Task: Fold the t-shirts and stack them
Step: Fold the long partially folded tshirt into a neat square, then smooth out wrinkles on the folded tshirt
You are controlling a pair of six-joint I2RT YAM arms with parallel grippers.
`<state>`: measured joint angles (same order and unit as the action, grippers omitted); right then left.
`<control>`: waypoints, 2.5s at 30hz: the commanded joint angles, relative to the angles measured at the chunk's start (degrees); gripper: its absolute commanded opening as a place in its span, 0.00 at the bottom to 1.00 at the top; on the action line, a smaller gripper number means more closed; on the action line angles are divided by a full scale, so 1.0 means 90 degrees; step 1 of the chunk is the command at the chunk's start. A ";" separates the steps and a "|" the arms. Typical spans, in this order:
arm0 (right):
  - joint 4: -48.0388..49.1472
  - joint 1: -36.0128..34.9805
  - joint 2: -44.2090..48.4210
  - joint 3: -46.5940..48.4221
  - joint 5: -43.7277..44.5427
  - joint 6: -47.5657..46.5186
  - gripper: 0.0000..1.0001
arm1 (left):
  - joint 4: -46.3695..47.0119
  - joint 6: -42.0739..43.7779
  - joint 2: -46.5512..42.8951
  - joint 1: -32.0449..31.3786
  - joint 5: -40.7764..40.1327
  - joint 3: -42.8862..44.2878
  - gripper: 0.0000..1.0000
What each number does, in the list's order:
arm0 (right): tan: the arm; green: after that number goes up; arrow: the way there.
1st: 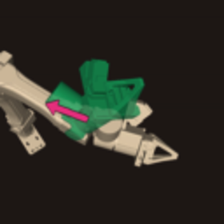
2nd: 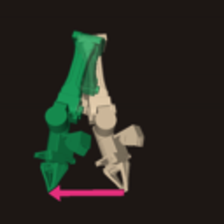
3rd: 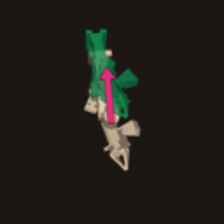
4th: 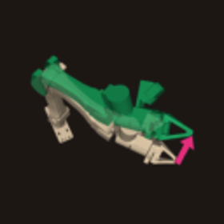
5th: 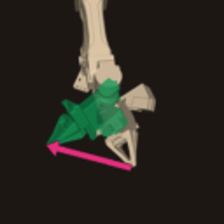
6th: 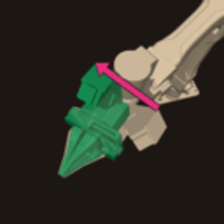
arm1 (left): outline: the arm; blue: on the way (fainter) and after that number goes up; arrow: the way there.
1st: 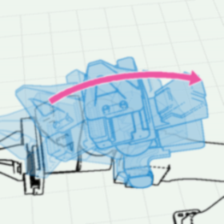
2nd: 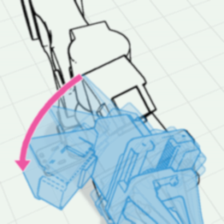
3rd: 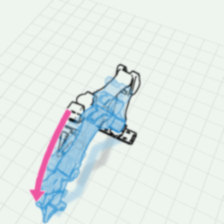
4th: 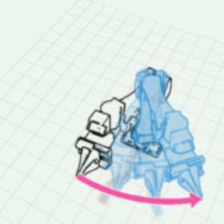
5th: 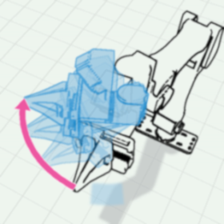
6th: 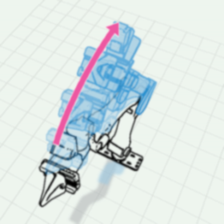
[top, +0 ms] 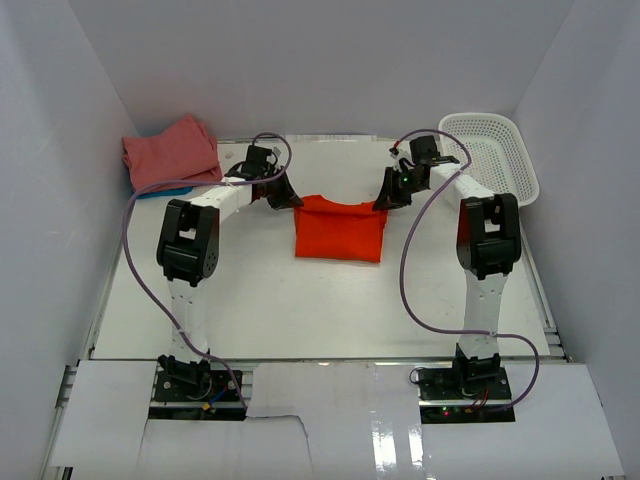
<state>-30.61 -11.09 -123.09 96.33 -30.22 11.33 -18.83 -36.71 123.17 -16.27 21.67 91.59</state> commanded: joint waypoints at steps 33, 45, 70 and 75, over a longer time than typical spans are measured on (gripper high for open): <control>0.1194 0.0139 0.1214 -0.0293 0.0525 -0.0038 0.53 | 0.1417 -0.0433 -0.1800 0.0080 -0.0895 -0.0497 0.63; 0.1682 0.0022 0.3080 -0.2450 -0.0196 -0.0310 0.55 | 0.2023 -0.0287 -0.3734 -0.0574 0.0082 -0.2861 0.62; 0.2512 -0.0506 0.2817 -0.2715 -0.0666 0.0244 0.52 | 0.2942 -0.0521 -0.2964 -0.1405 0.0668 -0.3291 0.54; 0.2766 -0.0506 0.2389 -0.2628 -0.0812 0.0430 0.32 | 0.3020 -0.0443 -0.2798 -0.1415 0.0678 -0.3555 0.46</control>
<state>-9.23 -15.55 -99.98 70.50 -35.33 13.15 5.89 -40.97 97.86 -29.34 26.87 60.53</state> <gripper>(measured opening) 0.380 0.467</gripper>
